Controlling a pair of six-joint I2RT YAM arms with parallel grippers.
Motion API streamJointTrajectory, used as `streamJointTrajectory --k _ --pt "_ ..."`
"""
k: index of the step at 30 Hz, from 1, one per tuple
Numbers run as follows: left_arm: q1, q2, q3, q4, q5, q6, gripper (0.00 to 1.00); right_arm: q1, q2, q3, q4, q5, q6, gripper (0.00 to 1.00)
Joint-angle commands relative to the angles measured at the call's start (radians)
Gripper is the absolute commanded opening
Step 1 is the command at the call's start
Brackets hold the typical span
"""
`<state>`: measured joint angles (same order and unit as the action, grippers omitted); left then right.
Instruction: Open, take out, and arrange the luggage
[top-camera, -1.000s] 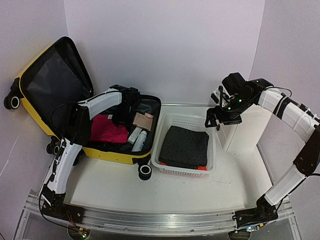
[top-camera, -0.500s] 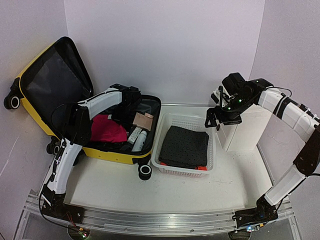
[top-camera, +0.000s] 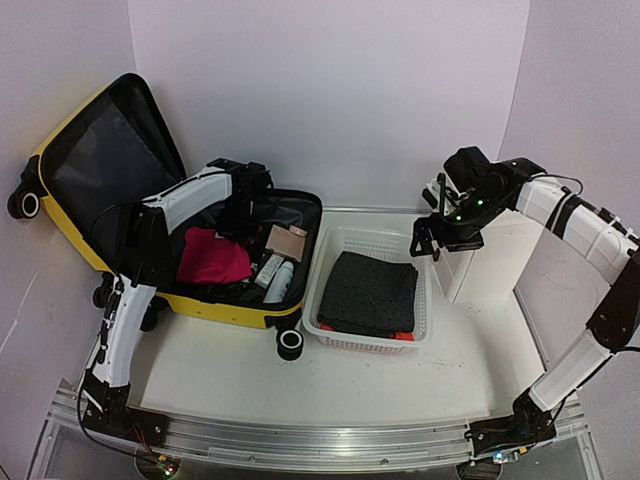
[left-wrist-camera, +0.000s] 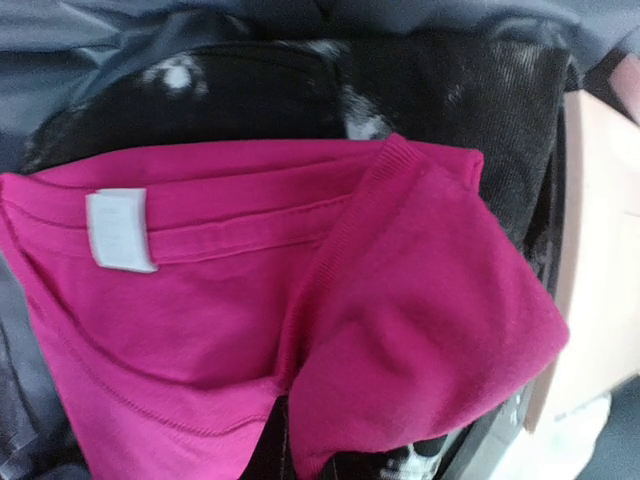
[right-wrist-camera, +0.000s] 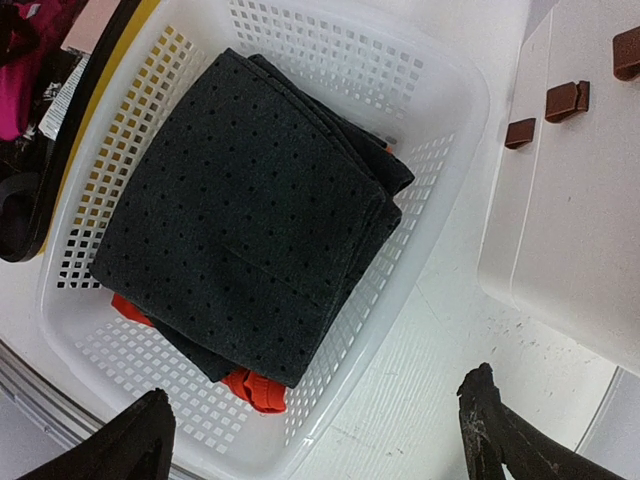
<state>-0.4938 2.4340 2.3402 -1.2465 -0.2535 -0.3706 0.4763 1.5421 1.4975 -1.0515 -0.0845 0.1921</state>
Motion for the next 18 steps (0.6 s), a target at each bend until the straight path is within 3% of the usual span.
streamJointTrajectory --k 1,18 --pt "0.009 -0.145 -0.035 0.039 0.014 -0.007 0.0 -0.005 -0.02 -0.005 0.011 0.009 0.01 0.98" --pt "0.063 -0.391 -0.223 0.089 0.144 0.136 0.0 -0.005 -0.006 0.007 0.011 -0.003 0.007 0.98"
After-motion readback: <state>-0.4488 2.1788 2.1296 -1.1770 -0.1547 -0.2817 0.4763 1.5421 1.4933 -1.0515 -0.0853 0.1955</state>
